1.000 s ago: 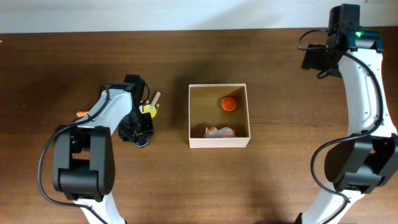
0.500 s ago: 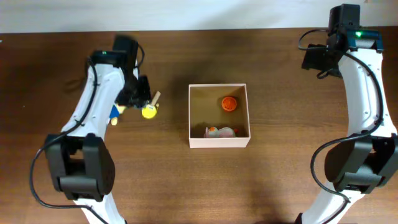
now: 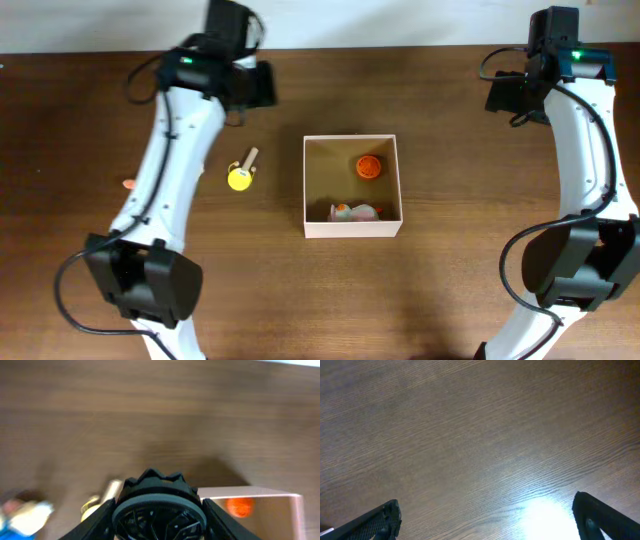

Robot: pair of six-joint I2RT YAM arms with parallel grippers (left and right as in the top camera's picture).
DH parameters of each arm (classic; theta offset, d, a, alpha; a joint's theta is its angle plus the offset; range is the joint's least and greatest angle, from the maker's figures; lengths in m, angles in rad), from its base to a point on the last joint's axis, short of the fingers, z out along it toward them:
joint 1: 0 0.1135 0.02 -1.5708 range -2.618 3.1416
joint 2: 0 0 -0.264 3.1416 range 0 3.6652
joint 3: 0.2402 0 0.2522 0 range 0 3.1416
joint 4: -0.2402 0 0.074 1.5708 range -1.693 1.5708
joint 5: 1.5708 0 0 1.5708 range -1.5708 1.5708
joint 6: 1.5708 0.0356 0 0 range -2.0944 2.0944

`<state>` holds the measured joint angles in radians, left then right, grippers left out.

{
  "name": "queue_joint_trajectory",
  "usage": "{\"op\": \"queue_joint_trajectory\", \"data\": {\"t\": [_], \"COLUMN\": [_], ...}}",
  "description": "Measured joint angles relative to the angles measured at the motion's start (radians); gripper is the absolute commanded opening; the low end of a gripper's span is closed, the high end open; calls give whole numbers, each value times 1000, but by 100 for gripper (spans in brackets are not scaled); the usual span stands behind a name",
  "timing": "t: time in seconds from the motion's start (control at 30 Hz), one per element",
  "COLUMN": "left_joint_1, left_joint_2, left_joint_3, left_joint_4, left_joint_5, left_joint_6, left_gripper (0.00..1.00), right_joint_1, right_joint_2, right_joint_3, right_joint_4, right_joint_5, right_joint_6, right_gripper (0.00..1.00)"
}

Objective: Pack container
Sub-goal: 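Carry the black lid into the box and release it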

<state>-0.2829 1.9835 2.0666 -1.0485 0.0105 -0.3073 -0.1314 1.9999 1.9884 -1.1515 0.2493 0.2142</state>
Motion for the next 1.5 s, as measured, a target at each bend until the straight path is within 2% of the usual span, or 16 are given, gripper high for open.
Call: {"op": "queue_joint_trajectory", "data": {"t": [0.1, 0.23, 0.33, 0.43, 0.87, 1.27, 1.5], "left_joint_1": [-101, -211, -267, -309, -340, -340, -340], "left_joint_2": [0, 1, 1, 17, 289, 305, 308], "left_joint_3": [0, 0, 0, 1, 1, 2, 2], "left_joint_4": [65, 73, 60, -21, -153, -35, -20], "left_joint_5": [-24, -66, -92, -116, -123, -123, -124], "left_joint_6": [0, 0, 0, 0, 0, 0, 0], "left_gripper": [45, 44, 41, 40, 39, 37, 35], "right_joint_1": [0, 0, 0, 0, 0, 0, 0], "right_joint_2": [0, 0, 0, 0, 0, 0, 0], "right_joint_3": [0, 0, 0, 0, 0, 0, 0], "right_joint_4": [0, 0, 0, 0, 0, 0, 0], "right_joint_5": [0, 0, 0, 0, 0, 0, 0], "right_joint_6": [0, 0, 0, 0, 0, 0, 0], "right_gripper": [99, 99, 99, 99, 99, 99, 99]}}
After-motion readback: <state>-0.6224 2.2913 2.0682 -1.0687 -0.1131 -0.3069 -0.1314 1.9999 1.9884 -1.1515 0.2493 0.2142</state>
